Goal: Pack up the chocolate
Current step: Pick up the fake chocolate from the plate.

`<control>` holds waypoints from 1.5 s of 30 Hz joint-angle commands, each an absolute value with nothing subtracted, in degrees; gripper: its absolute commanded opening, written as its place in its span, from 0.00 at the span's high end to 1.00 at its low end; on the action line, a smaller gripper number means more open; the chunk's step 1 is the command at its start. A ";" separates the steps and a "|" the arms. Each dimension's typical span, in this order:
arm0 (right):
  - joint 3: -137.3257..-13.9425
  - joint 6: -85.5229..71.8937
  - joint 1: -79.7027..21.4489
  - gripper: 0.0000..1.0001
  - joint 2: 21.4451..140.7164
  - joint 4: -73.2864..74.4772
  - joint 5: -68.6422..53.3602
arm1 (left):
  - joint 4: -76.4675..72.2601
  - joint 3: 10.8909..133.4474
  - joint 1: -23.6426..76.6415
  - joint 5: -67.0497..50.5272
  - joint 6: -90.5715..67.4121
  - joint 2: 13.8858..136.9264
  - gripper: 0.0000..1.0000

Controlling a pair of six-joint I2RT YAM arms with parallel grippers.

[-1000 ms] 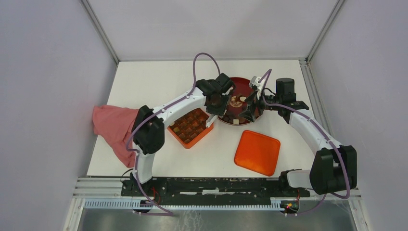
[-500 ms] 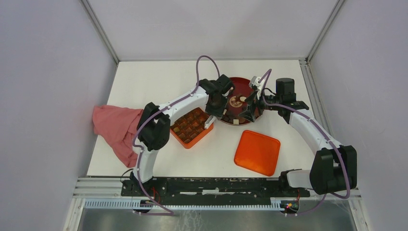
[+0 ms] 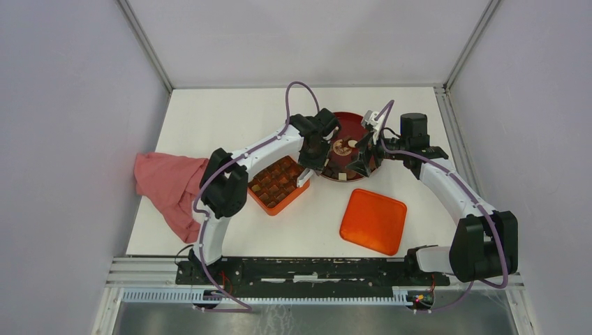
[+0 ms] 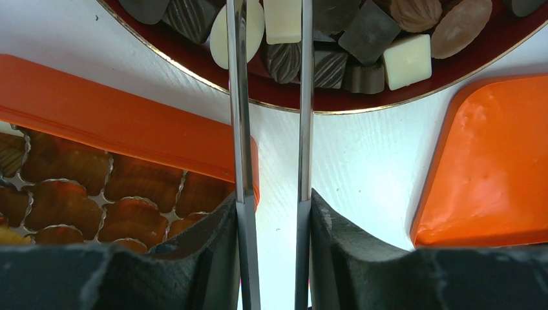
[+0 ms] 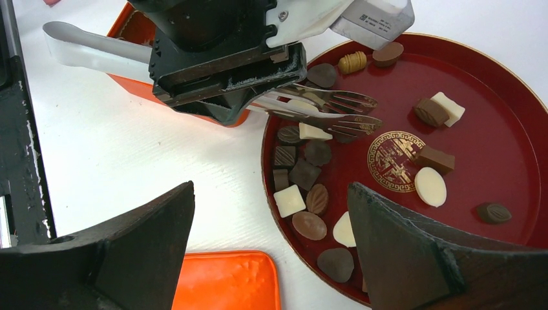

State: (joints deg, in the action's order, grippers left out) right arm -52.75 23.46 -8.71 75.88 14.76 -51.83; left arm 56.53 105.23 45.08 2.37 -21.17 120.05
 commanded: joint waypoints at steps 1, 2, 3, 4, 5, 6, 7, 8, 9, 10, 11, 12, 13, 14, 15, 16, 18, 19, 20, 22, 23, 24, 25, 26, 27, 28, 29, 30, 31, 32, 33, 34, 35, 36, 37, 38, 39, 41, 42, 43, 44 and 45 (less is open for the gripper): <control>-55.46 24.33 -8.50 0.07 75.74 14.16 -52.38 | 57.76 108.49 45.01 2.32 -19.27 120.09 0.57; -55.46 24.35 -8.52 0.07 75.68 14.16 -52.30 | 58.10 108.77 45.00 2.21 -19.17 120.45 0.57; -55.46 24.35 -8.49 0.07 75.66 14.17 -52.29 | 58.25 108.95 45.01 2.11 -19.16 120.71 0.57; -55.44 24.35 -8.52 0.07 75.67 14.18 -52.29 | 58.27 109.09 45.00 2.13 -19.16 120.88 0.57; -55.46 24.35 -8.48 0.07 75.68 14.17 -52.29 | 58.36 109.26 45.00 2.36 -19.20 121.00 0.57; -55.44 24.39 -8.45 0.07 75.67 14.15 -52.29 | 58.63 109.56 45.01 2.70 -19.24 121.14 0.57; -55.40 24.43 -8.50 0.07 75.68 14.16 -52.29 | 58.84 109.78 45.05 2.77 -19.25 121.24 0.56; -55.45 24.43 -8.51 0.07 75.68 14.22 -52.34 | 59.00 110.00 45.02 2.78 -19.25 121.32 0.56; -55.46 24.43 -8.49 0.07 75.72 14.28 -52.38 | 59.10 110.17 45.01 2.81 -19.25 121.29 0.56; -55.46 24.43 -8.51 0.07 75.60 14.24 -52.38 | 59.25 110.40 45.07 2.66 -19.25 121.36 0.55; -55.50 24.43 -8.50 0.07 75.57 14.24 -52.47 | 59.46 110.65 45.02 2.71 -19.25 121.52 0.55; -55.55 24.43 -8.44 0.07 75.59 14.24 -52.47 | 59.57 110.78 45.11 2.61 -19.25 121.55 0.55; -55.55 24.43 -8.51 0.07 75.61 14.29 -52.47 | 59.59 110.87 45.11 2.51 -19.25 121.61 0.56; -55.54 24.48 -8.46 0.07 75.59 14.33 -52.45 | 59.59 110.98 45.16 2.45 -19.30 121.76 0.55; -55.55 24.52 -8.52 0.07 75.54 14.32 -52.47 | 59.66 111.05 45.21 2.45 -19.33 121.85 0.55; -55.52 24.52 -8.51 0.07 75.51 14.36 -52.47 | 59.80 111.09 45.26 2.48 -19.32 122.00 0.56; -55.54 24.52 -8.48 0.07 75.55 14.38 -52.47 | 59.96 111.18 45.27 2.83 -19.34 122.23 0.58; -55.53 24.52 -8.48 0.07 75.57 14.36 -52.47 | 60.11 111.37 45.30 2.84 -19.34 122.32 0.58; -55.55 24.53 -8.44 0.07 75.55 14.38 -52.47 | 60.29 111.55 45.36 2.77 -19.34 122.34 0.60; -55.55 24.61 -8.48 0.07 75.53 14.47 -52.47 | 60.54 111.98 45.39 2.66 -19.34 122.29 0.67; -55.56 24.61 -8.45 0.07 75.50 14.49 -52.47 | 60.55 112.26 45.31 2.62 -19.38 122.14 0.74; -55.63 24.61 -8.51 0.07 75.55 14.44 -52.47 | 60.56 112.50 45.40 2.65 -19.46 121.97 0.80; -55.63 24.66 -8.52 0.07 75.55 14.44 -52.47 | 60.56 112.76 45.38 2.76 -19.51 121.84 0.84; -55.63 24.70 -8.54 0.07 75.52 14.52 -52.47 | 60.56 113.15 45.36 2.92 -19.59 121.64 0.86; -55.61 24.70 -8.51 0.07 75.42 14.53 -52.47 | 60.56 113.50 45.44 3.15 -19.64 121.44 0.89; -55.59 24.70 -8.48 0.07 75.44 14.55 -52.47 | 60.56 113.88 45.36 3.39 -19.73 121.28 0.93; -55.63 24.70 -8.52 0.07 75.41 14.50 -52.47 | 60.46 114.23 45.37 3.57 -19.80 121.02 0.96; -55.61 24.70 -8.46 0.07 75.41 14.58 -52.47 | 60.23 114.45 45.30 3.72 -19.92 120.76 0.98; -55.63 24.70 -8.52 0.07 75.43 14.57 -52.47 | 59.83 114.51 45.33 3.85 -20.09 120.42 0.98; -55.63 24.70 -8.48 0.07 75.44 14.53 -52.47 | 59.32 114.44 45.26 3.86 -20.28 119.99 0.98; -55.63 24.75 -8.47 0.07 75.41 14.57 -52.47 | 58.96 114.40 45.29 3.93 -20.34 119.71 0.98; -55.63 24.74 -8.50 0.07 75.41 14.58 -52.47 | 58.75 114.43 45.28 3.92 -20.44 119.41 0.98; -55.63 24.78 -8.53 0.07 75.47 14.60 -52.47 | 58.66 114.43 45.27 4.02 -20.47 119.26 0.98; -55.59 24.79 -8.48 0.07 75.45 14.59 -52.47 | 58.55 114.43 45.24 4.23 -20.48 119.11 0.98; -55.59 24.79 -8.54 0.07 75.41 14.64 -52.47 | 58.47 114.36 45.20 4.48 -20.56 118.93 0.98; -55.63 24.79 -8.50 0.07 75.39 14.66 -52.47 | 58.45 114.29 45.24 4.67 -20.57 118.81 0.98; -55.61 24.79 -8.50 0.07 75.41 14.61 -52.48 | 58.45 114.26 45.20 4.93 -20.54 118.64 0.98; -55.71 24.79 -8.51 0.07 75.42 14.63 -52.47 | 58.30 114.09 45.24 5.61 -20.58 118.26 0.98; -55.70 24.79 -8.52 0.07 75.38 14.65 -52.54 | 58.09 113.97 45.12 6.02 -20.57 117.90 0.98; -55.72 24.81 -8.46 0.07 75.37 14.61 -52.56 | 57.69 113.73 45.10 6.33 -20.63 117.38 0.98; -55.72 24.79 -8.50 0.07 75.33 14.60 -52.55 | 57.21 113.35 44.99 6.65 -20.70 116.82 0.98; -55.74 24.79 -8.52 0.07 75.32 14.60 -52.56 | 56.69 112.92 44.87 7.08 -20.90 116.02 0.98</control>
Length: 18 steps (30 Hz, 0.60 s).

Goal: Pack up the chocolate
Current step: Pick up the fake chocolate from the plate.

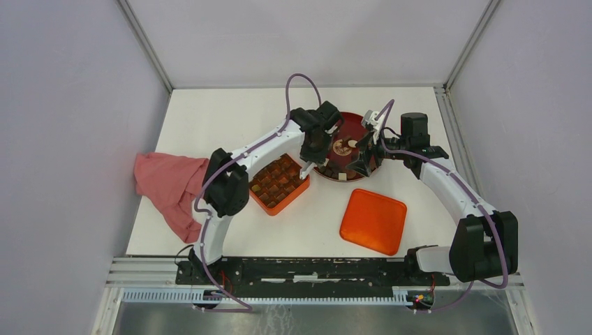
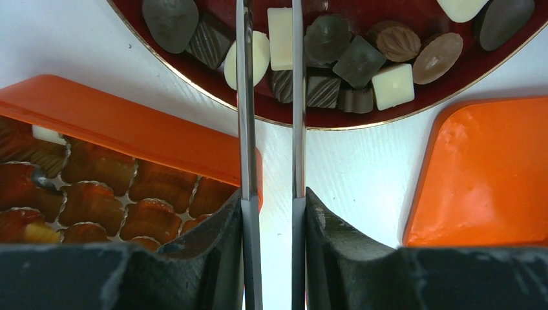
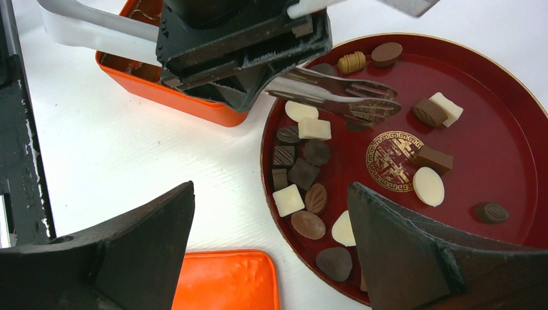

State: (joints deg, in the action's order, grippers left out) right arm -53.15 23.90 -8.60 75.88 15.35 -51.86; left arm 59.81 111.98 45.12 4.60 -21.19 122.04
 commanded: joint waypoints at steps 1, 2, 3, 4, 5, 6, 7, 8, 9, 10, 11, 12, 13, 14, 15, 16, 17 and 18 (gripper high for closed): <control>-55.72 24.79 -8.47 0.07 75.26 14.58 -52.56 | 55.68 111.92 44.75 7.46 -21.12 114.95 0.98; -55.72 24.79 -8.51 0.07 75.23 14.61 -52.51 | 54.46 110.34 44.64 7.73 -21.39 113.65 0.98; -55.72 24.85 -8.46 0.07 75.17 14.71 -52.56 | 52.85 108.49 44.65 7.88 -21.76 111.80 0.98; -55.72 24.87 -8.52 0.07 75.15 14.70 -52.56 | 51.11 106.12 44.46 7.79 -22.35 109.91 0.98; -55.66 24.87 -8.47 0.07 75.11 14.71 -52.56 | 49.25 103.66 44.36 7.60 -22.92 107.61 0.98; -55.64 24.87 -8.48 0.07 75.06 14.65 -52.62 | 47.67 101.47 44.26 7.32 -23.53 105.41 0.98; -55.63 24.87 -8.51 0.07 75.06 14.68 -52.65 | 46.84 99.54 43.99 6.77 -23.97 103.51 0.98; -55.63 24.87 -8.49 0.07 75.08 14.68 -52.73 | 46.60 98.17 43.86 6.48 -24.38 101.74 0.98; -55.63 24.84 -8.49 0.07 75.19 14.73 -52.81 | 46.58 96.58 43.85 6.49 -24.68 100.23 0.98; -55.62 24.85 -8.49 0.07 75.07 14.73 -52.82 | 46.57 94.77 43.87 6.50 -25.10 97.80 0.98; -55.63 24.79 -8.52 0.07 75.07 14.74 -52.87 | 46.70 92.95 43.87 6.73 -25.43 95.78 0.98; -55.61 24.80 -8.52 0.07 75.07 14.73 -52.91 | 47.05 90.90 43.86 7.26 -25.87 93.92 0.98; -55.63 24.79 -8.50 0.07 75.04 14.70 -52.86 | 47.45 88.96 43.90 7.92 -26.29 91.72 0.98; -55.56 24.80 -8.48 0.07 75.06 14.69 -52.90 | 48.64 87.01 43.88 8.61 -26.69 89.58 0.98; -55.55 24.79 -8.51 0.07 75.06 14.72 -52.91 | 49.73 85.25 43.86 9.44 -27.17 87.59 0.98; -55.55 24.79 -8.45 0.07 75.12 14.68 -52.91 | 50.94 83.58 43.86 10.06 -27.62 85.44 0.98; -55.43 24.70 -8.47 0.07 75.21 14.62 -52.98 | 52.22 82.01 43.86 10.74 -28.14 83.63 0.98; -55.46 24.66 -8.52 0.07 75.28 14.59 -53.00 | 53.56 80.64 43.86 11.63 -28.70 81.66 0.98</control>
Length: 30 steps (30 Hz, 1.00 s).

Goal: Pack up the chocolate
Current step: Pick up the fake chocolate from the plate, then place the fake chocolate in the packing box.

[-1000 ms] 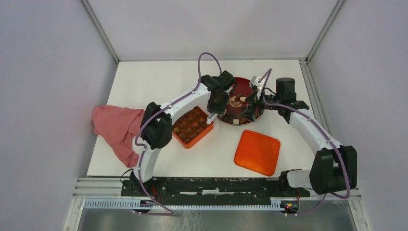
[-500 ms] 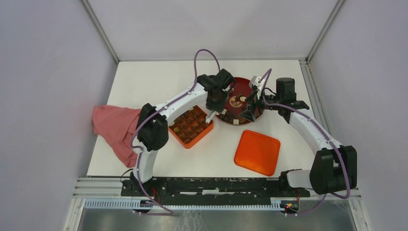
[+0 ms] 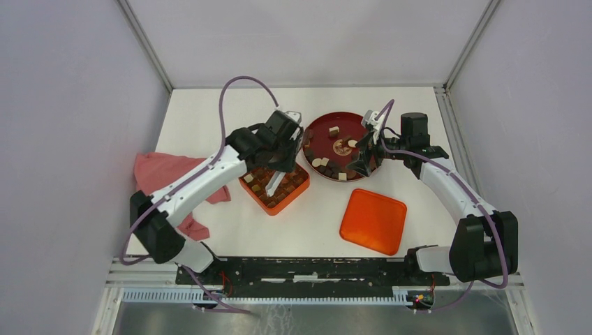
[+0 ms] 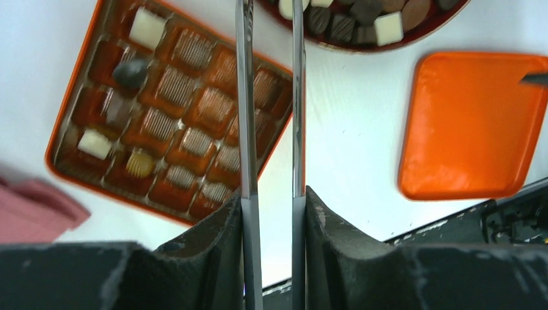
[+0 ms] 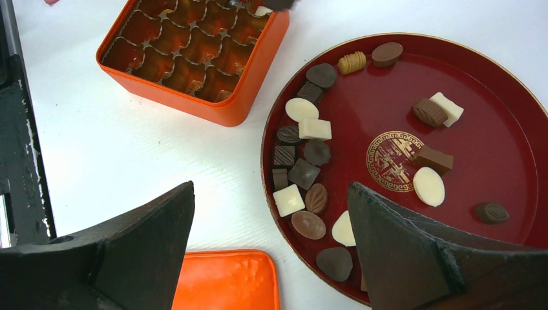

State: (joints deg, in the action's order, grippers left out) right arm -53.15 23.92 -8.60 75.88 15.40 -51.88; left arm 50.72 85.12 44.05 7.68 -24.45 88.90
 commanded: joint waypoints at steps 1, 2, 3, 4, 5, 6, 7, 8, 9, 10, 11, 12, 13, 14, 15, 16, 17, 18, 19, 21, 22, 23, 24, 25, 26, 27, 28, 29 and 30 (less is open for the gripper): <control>-55.46 24.52 -8.51 0.07 75.41 14.64 -53.16 | 54.98 78.75 43.86 12.29 -29.20 79.86 0.98; -55.46 24.44 -8.51 0.07 75.51 14.66 -53.20 | 56.29 77.42 43.87 13.03 -29.68 78.22 0.98; -55.46 24.36 -8.53 0.07 75.67 14.62 -53.26 | 57.66 76.25 43.88 13.85 -30.16 76.67 0.98; -55.45 24.35 -8.48 0.07 75.75 14.58 -53.35 | 58.83 75.00 43.86 14.58 -30.63 75.44 0.98; -55.34 24.27 -8.48 0.07 75.81 14.57 -53.34 | 59.90 73.84 43.86 15.30 -31.12 74.17 0.98; -55.35 24.26 -8.47 0.07 75.81 14.52 -53.35 | 60.75 72.78 43.86 15.98 -31.64 73.08 0.98; -55.29 24.19 -8.48 0.07 75.83 14.43 -53.35 | 61.29 71.65 43.86 16.65 -32.11 72.12 0.98; -55.16 24.13 -8.52 0.07 75.80 14.34 -53.26 | 61.67 70.69 43.82 17.24 -32.50 71.26 0.98; -55.15 24.04 -8.50 0.07 75.76 14.25 -53.26 | 62.00 69.87 43.85 17.89 -32.92 70.53 0.98; -55.11 24.00 -8.51 0.07 75.77 14.24 -53.20 | 62.32 69.22 43.86 18.47 -33.30 70.01 0.98; -55.11 23.99 -8.52 0.07 75.91 14.15 -53.17 | 62.60 68.76 43.86 18.87 -33.58 69.67 0.98; -55.02 23.99 -8.52 0.07 75.86 14.19 -53.11 | 62.87 68.33 43.86 19.12 -33.73 69.62 0.98; -55.02 23.99 -8.52 0.07 75.98 14.16 -53.09 | 62.92 68.05 43.86 19.11 -33.82 69.53 0.98; -55.02 23.99 -8.46 0.07 75.94 14.15 -53.09 | 63.05 67.73 43.86 19.08 -33.84 69.62 0.98; -55.02 23.99 -8.52 0.07 76.08 14.14 -53.01 | 63.16 67.57 43.86 19.15 -33.84 69.67 0.98; -54.96 23.99 -8.48 0.07 76.09 14.21 -52.95 | 63.31 67.45 43.86 19.20 -33.84 69.81 0.98; -55.02 24.01 -8.52 0.07 76.04 14.20 -53.00 | 63.41 67.27 43.87 19.17 -33.88 69.91 0.98; -55.02 23.99 -8.51 0.07 76.07 14.22 -53.00 | 63.45 67.17 43.86 19.13 -33.88 70.02 0.98; -55.02 23.99 -8.45 0.07 76.08 14.17 -52.99 | 63.48 67.01 43.86 19.01 -33.84 70.09 0.98; -55.02 24.04 -8.49 0.07 76.01 14.17 -53.00 | 63.81 66.74 43.82 18.73 -33.67 70.41 0.98; -55.02 24.04 -8.46 0.07 76.02 14.18 -53.00 | 63.96 66.57 43.85 18.60 -33.66 70.62 0.98; -55.02 24.08 -8.47 0.07 75.99 14.15 -53.00 | 64.11 66.35 43.85 18.41 -33.62 70.84 0.98; -55.02 24.08 -8.46 0.07 75.99 14.19 -53.00 | 64.15 66.14 43.84 18.37 -33.58 71.03 0.98; -55.02 24.08 -8.46 0.07 75.97 14.22 -53.00 | 64.09 65.85 43.88 18.37 -33.64 71.21 0.98; -55.02 24.08 -8.46 0.07 75.87 14.20 -53.00 | 63.98 65.61 43.95 18.37 -33.59 71.47 0.98; -54.98 24.10 -8.48 0.07 75.86 14.19 -53.00 | 63.80 65.45 43.85 18.44 -33.58 71.64 0.98; -55.01 24.08 -8.49 0.07 75.85 14.22 -52.99 | 63.61 65.35 43.83 18.48 -33.53 71.83 0.98; -55.02 24.08 -8.48 0.07 75.77 14.21 -53.00 | 63.42 65.39 43.88 18.50 -33.45 72.07 0.98; -55.02 24.08 -8.46 0.07 75.81 14.15 -53.00 | 63.21 65.39 43.86 18.66 -33.36 72.26 0.98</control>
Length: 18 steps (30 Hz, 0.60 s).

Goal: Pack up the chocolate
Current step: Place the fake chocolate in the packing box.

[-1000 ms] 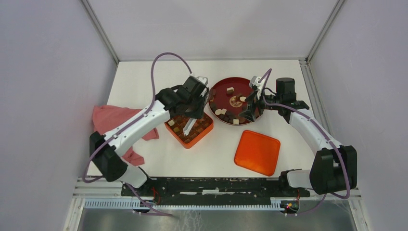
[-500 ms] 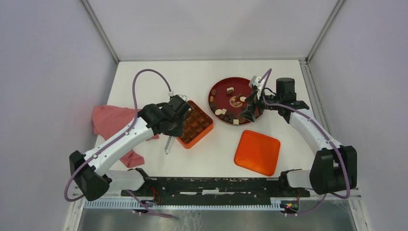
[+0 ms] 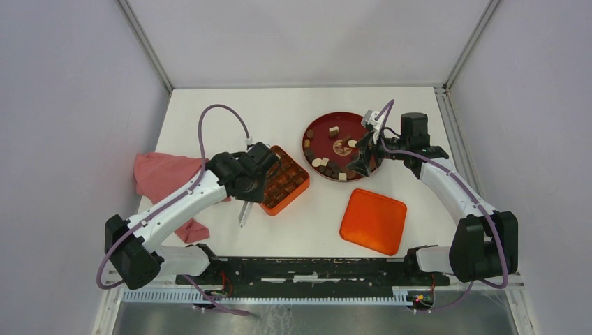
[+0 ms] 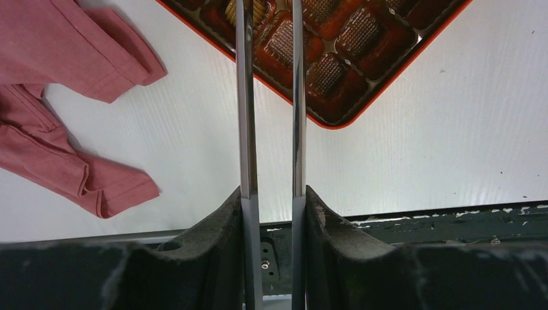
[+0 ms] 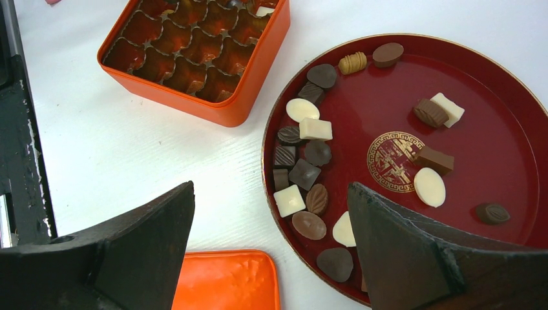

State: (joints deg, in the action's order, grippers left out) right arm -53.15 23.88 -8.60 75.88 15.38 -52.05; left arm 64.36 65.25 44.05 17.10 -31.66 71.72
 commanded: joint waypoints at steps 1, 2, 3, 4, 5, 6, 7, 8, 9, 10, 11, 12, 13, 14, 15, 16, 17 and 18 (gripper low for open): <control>-55.01 24.08 -8.49 0.07 75.80 14.22 -53.00 | 62.89 65.35 43.84 18.71 -33.16 72.43 0.98; -54.98 24.08 -8.51 0.07 75.83 14.23 -53.00 | 62.61 65.24 43.83 18.76 -32.95 72.62 0.98; -55.03 24.08 -8.42 0.07 75.78 14.26 -53.00 | 62.36 65.15 43.85 18.99 -32.74 72.86 0.98; -55.05 24.08 -8.46 0.07 75.78 14.25 -53.05 | 62.24 65.09 43.86 19.25 -32.63 73.19 0.98; -55.05 24.08 -8.45 0.07 75.78 14.29 -53.02 | 62.11 65.00 43.85 19.33 -32.49 73.40 0.98; -55.11 24.16 -8.46 0.07 75.72 14.24 -53.08 | 61.87 64.91 43.79 19.42 -32.37 73.73 0.98; -55.11 24.17 -8.47 0.07 75.68 14.27 -53.09 | 61.54 64.75 43.87 19.36 -32.27 73.94 0.98; -55.11 24.17 -8.46 0.07 75.72 14.25 -53.04 | 61.27 64.63 43.86 19.26 -32.14 74.11 0.98; -55.11 24.17 -8.52 0.07 75.67 14.24 -53.08 | 61.10 64.60 43.85 19.25 -32.04 74.30 0.98; -55.06 24.17 -8.46 0.07 75.74 14.24 -53.09 | 60.95 64.60 43.81 19.25 -31.95 74.49 0.97; -55.11 24.17 -8.47 0.07 75.70 14.24 -53.09 | 60.91 64.60 43.86 19.27 -31.92 74.72 0.97; -55.11 24.17 -8.49 0.07 75.71 14.28 -53.09 | 60.81 64.60 43.81 19.18 -31.91 74.90 0.97; -55.11 24.17 -8.52 0.07 75.69 14.24 -53.09 | 60.55 64.60 43.85 19.04 -31.90 74.97 0.95; -55.11 24.17 -8.51 0.07 75.68 14.28 -53.12 | 60.34 64.52 43.86 18.80 -31.84 75.00 0.92; -55.06 24.17 -8.47 0.07 75.68 14.26 -53.17 | 60.30 64.51 43.84 18.73 -31.82 75.11 0.89; -55.06 24.17 -8.51 0.07 75.72 14.24 -53.17 | 60.27 64.47 43.85 18.72 -31.75 75.34 0.86; -55.11 24.17 -8.45 0.07 75.72 14.24 -53.17 | 60.29 64.39 43.82 18.72 -31.65 75.60 0.82; -55.10 24.17 -8.52 0.07 75.74 14.24 -53.17 | 60.29 64.28 43.86 18.72 -31.64 75.77 0.79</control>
State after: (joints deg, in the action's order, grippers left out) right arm -53.15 23.88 -8.60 75.88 15.38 -52.05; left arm 62.39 64.29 44.05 17.85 -31.62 75.48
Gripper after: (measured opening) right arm 0.931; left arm 0.389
